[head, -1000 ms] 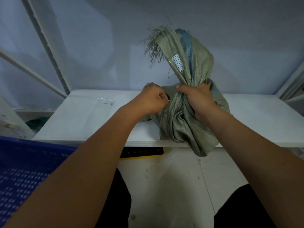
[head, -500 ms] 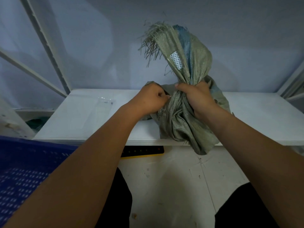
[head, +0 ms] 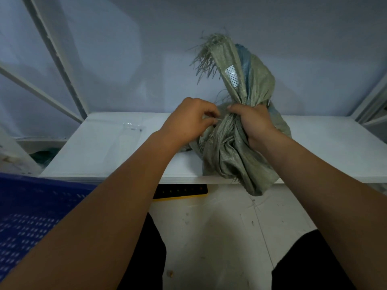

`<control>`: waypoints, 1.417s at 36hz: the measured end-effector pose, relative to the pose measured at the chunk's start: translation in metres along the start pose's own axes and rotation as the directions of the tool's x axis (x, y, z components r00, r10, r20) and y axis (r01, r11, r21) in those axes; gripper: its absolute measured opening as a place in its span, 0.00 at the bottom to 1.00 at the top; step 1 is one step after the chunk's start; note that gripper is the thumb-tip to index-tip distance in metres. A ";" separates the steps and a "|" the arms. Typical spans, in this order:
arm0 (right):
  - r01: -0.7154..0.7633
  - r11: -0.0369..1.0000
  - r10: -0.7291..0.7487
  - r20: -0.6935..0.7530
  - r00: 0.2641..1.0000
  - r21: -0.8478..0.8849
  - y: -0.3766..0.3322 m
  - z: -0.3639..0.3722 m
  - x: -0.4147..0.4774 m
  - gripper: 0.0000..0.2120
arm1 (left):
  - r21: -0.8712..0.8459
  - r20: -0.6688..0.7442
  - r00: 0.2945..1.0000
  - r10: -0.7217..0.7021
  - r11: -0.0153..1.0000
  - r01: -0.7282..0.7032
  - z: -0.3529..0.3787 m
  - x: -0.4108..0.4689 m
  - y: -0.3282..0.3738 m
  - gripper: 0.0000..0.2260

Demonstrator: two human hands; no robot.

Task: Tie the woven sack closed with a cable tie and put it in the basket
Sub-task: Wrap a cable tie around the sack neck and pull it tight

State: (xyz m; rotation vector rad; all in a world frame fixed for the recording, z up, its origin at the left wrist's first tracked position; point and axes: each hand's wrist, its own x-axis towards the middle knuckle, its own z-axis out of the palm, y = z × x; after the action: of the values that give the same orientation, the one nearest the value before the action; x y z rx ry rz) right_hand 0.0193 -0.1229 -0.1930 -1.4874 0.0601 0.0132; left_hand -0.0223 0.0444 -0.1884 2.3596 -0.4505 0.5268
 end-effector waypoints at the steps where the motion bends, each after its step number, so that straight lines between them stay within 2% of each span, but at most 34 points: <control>1: -0.011 1.000 0.012 -0.004 1.000 0.009 0.000 0.000 0.000 0.16 | 0.001 0.007 1.000 0.000 1.000 0.000 0.000 0.000 0.001 0.04; 5: -0.025 0.999 0.026 -0.008 1.000 0.033 -0.002 -0.001 -0.001 0.19 | 0.033 0.018 1.000 -0.002 0.999 0.001 0.002 0.001 -0.001 0.04; 8: -0.021 0.999 0.021 -0.006 1.000 0.037 -0.003 0.000 -0.001 0.17 | 0.057 0.027 0.998 -0.052 0.997 0.050 0.004 0.002 -0.004 0.06; 11: 0.001 1.000 -0.001 0.007 1.000 0.030 -0.002 0.001 -0.001 0.07 | 0.019 0.032 0.980 -0.196 0.980 0.196 0.005 0.003 -0.004 0.07; 14: 0.027 1.000 -0.028 0.031 0.999 0.007 -0.002 0.002 -0.002 0.06 | -0.108 0.063 0.934 -0.352 0.928 0.357 0.006 0.004 -0.004 0.09; 16: 0.036 0.999 -0.037 0.047 0.998 0.016 -0.001 0.002 -0.001 0.06 | -0.252 0.097 0.891 -0.443 0.855 0.453 0.006 0.005 -0.003 0.09; 19: 0.046 0.999 -0.047 0.046 0.998 0.024 -0.001 0.002 -0.001 0.08 | -0.474 0.154 0.814 -0.560 0.681 0.558 0.001 0.008 0.002 0.12; 22: 0.072 0.997 -0.073 0.050 0.996 0.032 -0.002 0.002 -0.003 0.07 | -0.587 0.192 0.754 -0.628 0.542 0.601 -0.005 0.008 0.011 0.14; 27: 0.123 0.990 -0.128 0.068 0.990 0.065 -0.002 0.002 -0.005 0.05 | -0.728 0.259 0.691 -0.675 0.333 0.599 -0.009 0.008 0.013 0.11; 31: 0.190 0.977 -0.197 0.063 0.978 0.099 -0.003 0.003 -0.004 0.06 | -0.833 0.384 0.685 -0.620 0.087 0.546 -0.009 0.008 0.012 0.08; 33: 0.202 0.973 -0.210 0.065 0.976 0.113 -0.005 0.004 -0.004 0.05 | -0.848 0.407 0.684 -0.605 0.028 0.529 -0.009 0.007 0.012 0.08; 35: 0.207 0.972 -0.216 0.071 0.974 0.114 -0.005 0.004 -0.004 0.05 | -0.852 0.402 0.695 -0.596 0.035 0.523 -0.009 0.007 0.012 0.08; 37: 0.219 0.971 -0.226 0.071 0.971 0.101 -0.003 0.004 -0.004 0.04 | -0.853 0.379 0.718 -0.584 0.081 0.516 -0.009 0.007 0.014 0.09; 39: 0.215 0.972 -0.222 0.057 0.973 0.096 -0.002 0.004 -0.003 0.07 | -0.851 0.353 0.745 -0.566 0.136 0.507 -0.008 0.007 0.015 0.09; 41: 0.216 0.972 -0.220 0.046 0.974 0.092 -0.001 0.003 -0.002 0.10 | -0.839 0.322 0.770 -0.550 0.211 0.502 -0.008 0.007 0.016 0.09; 44: 0.224 0.971 -0.227 0.022 0.974 0.088 -0.001 0.003 -0.002 0.09 | -0.783 0.275 0.799 -0.535 0.358 0.509 -0.007 0.005 0.015 0.08; 46: 0.226 0.970 -0.228 0.016 0.974 0.087 -0.001 0.003 0.000 0.06 | -0.725 0.259 0.798 -0.544 0.437 0.533 -0.007 0.004 0.014 0.08; 51: 0.216 0.972 -0.218 0.009 0.976 0.089 0.001 0.003 0.003 0.05 | -0.617 0.247 0.781 -0.573 0.529 0.583 -0.005 0.003 0.013 0.06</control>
State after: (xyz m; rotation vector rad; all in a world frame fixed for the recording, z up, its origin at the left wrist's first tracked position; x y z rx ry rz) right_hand 0.0218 -0.1200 -0.1938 -1.3993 -0.1164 -0.1502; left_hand -0.0270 0.0380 -0.1760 1.6398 0.1656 -0.0041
